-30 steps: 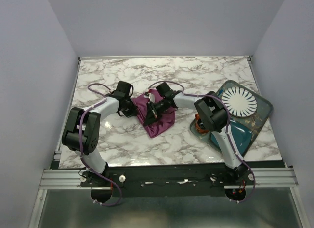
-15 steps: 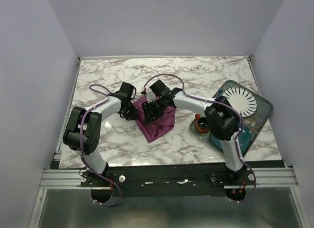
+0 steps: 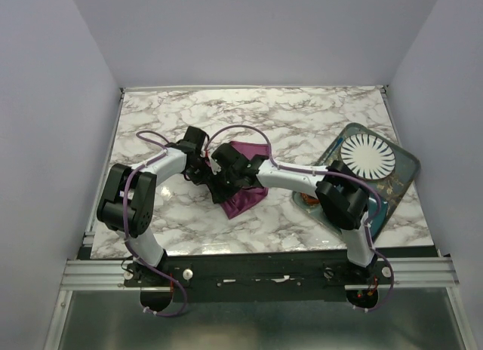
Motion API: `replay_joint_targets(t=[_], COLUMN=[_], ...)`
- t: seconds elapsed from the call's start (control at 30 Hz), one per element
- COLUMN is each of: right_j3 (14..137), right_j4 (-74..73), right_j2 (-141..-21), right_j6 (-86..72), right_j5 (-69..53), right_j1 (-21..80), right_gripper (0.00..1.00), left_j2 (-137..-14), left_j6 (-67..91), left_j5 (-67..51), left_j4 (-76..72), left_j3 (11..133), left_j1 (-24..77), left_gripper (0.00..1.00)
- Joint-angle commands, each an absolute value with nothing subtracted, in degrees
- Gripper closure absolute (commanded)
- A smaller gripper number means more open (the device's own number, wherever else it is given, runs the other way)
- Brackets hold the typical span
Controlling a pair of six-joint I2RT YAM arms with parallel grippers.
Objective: Fold the napkin, place the utensils inside, and roll it up
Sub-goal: Roll the napkin with the utensil
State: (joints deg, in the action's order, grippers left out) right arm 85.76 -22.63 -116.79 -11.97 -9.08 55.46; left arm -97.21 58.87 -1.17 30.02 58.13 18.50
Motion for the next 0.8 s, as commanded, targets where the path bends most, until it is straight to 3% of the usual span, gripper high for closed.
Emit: replay_joint_targets(t=[0.0,0.23,0.4,0.63,0.7,0.77], right_j3=[85.8,85.3,83.7,79.7,78.8,77.8], right_j4=[-19.1,-18.4,-18.4,-16.1,-14.3,-13.5], right_j2=[-118.8,-122.7,-124.0,-122.8,-122.3,-122.2], right_j6=[-12.2,-11.5,-13.1,-13.9,-13.3,-13.1], right_j5=[-0.6,5.4,10.1,6.2,1.4,-4.3], right_j1=[57.6,59.4,59.9,59.8,59.1,57.8], right_gripper=[0.36,0.36,0.43,0.9,0.98,1.0], left_j2=[-97.8,-97.5,-97.6,-97.1,-97.2,-97.0], left_j6=[60.4,60.9,61.7,61.4,60.2,58.9], left_j5=[-1.7,-2.4,-3.4,-3.7,-4.0,-4.2], left_j4=[32.7,33.1,33.6,33.3,33.1,32.7], left_j3=[57.0,57.4,57.1,56.9,57.2,57.5], left_j1=[18.8,18.5,18.4,18.0,17.9,17.8], left_gripper=[1.0,1.0,1.0,1.0,1.0,1.0])
